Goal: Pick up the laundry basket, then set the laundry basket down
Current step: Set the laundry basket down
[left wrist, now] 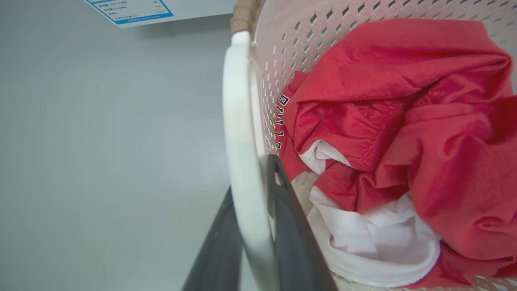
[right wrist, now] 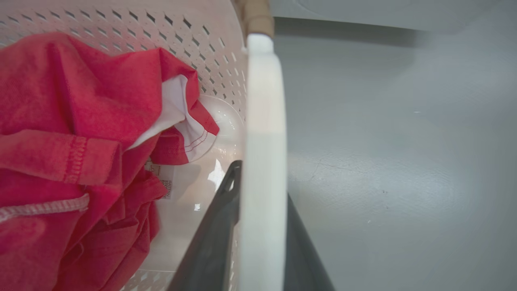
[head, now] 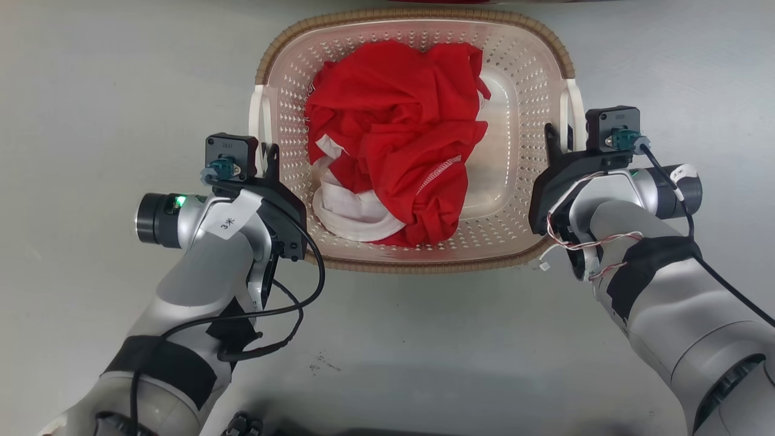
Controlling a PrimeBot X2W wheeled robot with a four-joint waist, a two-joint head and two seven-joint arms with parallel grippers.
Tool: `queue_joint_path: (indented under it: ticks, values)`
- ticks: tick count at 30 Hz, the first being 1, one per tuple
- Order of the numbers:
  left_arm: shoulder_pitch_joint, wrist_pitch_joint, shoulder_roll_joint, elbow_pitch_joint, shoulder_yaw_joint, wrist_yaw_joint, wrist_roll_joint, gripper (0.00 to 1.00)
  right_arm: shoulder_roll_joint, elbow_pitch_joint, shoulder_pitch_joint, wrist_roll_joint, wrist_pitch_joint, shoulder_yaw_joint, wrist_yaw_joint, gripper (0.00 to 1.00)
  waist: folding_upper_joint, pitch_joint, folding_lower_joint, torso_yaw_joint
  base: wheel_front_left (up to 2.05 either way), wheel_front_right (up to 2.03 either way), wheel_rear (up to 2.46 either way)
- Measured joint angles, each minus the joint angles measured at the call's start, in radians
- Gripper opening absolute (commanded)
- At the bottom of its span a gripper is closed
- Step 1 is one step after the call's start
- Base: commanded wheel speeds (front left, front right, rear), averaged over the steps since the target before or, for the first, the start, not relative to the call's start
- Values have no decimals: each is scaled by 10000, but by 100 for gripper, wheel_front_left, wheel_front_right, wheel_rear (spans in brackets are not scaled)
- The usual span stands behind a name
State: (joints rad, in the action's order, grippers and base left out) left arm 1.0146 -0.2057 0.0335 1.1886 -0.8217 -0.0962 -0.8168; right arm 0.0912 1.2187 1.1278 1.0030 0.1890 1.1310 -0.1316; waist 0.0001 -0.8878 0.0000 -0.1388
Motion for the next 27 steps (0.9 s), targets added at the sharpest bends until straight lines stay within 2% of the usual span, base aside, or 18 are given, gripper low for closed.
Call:
queue_joint_path:
  ticks: [2,3,5,6,7,8,11,13,14,27]
  values:
    - [53,-40,-4,23,2,6,2,0,-17,69,88,-10,61,17,0,22,0,5,0,-5,0,0,0]
    - [58,-71,-4,31,4,6,2,0,-19,90,95,-10,67,25,0,22,0,11,0,-6,0,0,0]
    - [62,-92,-10,56,15,6,0,0,-27,138,86,-42,73,73,12,45,0,27,0,-6,0,0,0]
    - [70,-136,-10,69,27,6,0,8,-29,148,81,-84,75,88,35,63,0,37,0,-5,0,0,0]
    - [72,-161,-12,75,31,6,0,25,-38,151,81,-86,77,94,65,87,0,50,0,-5,0,0,0]
    - [71,-161,-15,81,29,6,0,38,-56,153,81,-86,107,94,84,100,0,66,0,-6,0,0,0]
    - [66,-163,-31,132,42,4,-4,65,-150,153,77,-90,171,100,86,100,-1,150,0,-14,0,0,0]
    - [66,-169,-35,142,59,2,-13,96,-180,157,77,-90,203,102,88,100,0,209,0,-20,0,0,0]
    - [63,-178,-38,140,58,2,-13,100,-180,167,77,-90,213,102,88,100,-1,238,0,-25,0,0,0]
    - [12,-267,-58,286,146,-4,-211,100,-186,251,79,-92,326,104,90,100,-1,606,0,-5,0,0,0]
